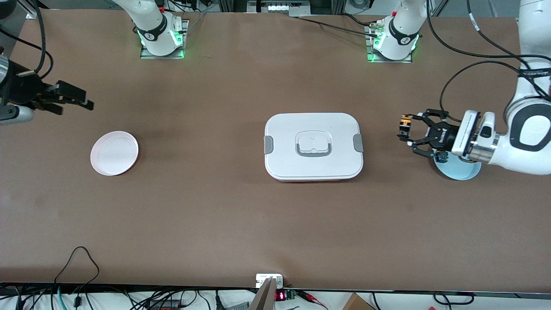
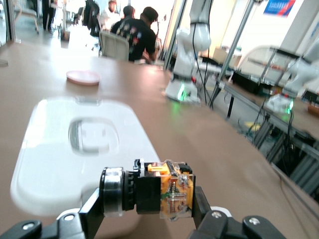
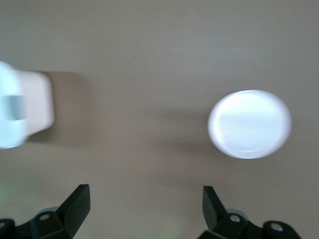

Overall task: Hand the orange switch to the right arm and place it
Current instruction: 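Lift the orange switch over the white box with the left gripper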

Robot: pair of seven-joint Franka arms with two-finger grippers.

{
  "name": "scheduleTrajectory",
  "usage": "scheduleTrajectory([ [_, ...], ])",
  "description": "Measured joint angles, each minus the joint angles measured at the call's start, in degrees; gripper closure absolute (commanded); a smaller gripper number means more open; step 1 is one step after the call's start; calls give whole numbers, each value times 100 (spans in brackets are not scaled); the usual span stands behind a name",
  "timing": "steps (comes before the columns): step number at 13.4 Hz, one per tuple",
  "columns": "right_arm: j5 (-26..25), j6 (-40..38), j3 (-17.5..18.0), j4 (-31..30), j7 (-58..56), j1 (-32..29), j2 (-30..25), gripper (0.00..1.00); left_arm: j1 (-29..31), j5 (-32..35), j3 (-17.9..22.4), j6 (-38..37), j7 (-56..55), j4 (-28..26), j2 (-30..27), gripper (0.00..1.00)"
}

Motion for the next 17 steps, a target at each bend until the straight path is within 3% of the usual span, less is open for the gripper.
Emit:
scheduleTrajectory([
  [4,1634,-123,13,-183,0,13,379,0,-36,-445,-787,-70,-1348,355,-67,100],
  [8,3566,-786,3,-287,-8,-38,959,0,-48,-869,-1346,232,-2168,405,-382,100],
  [13,5294,-1142,41,-409,223,-24,1359,0,-61,-981,-2292,1595,-2894,390,-615,100],
  [17,6185,-1121,63,-463,1067,147,1514,0,-88,-1759,-2782,2470,-3142,313,-640,100],
])
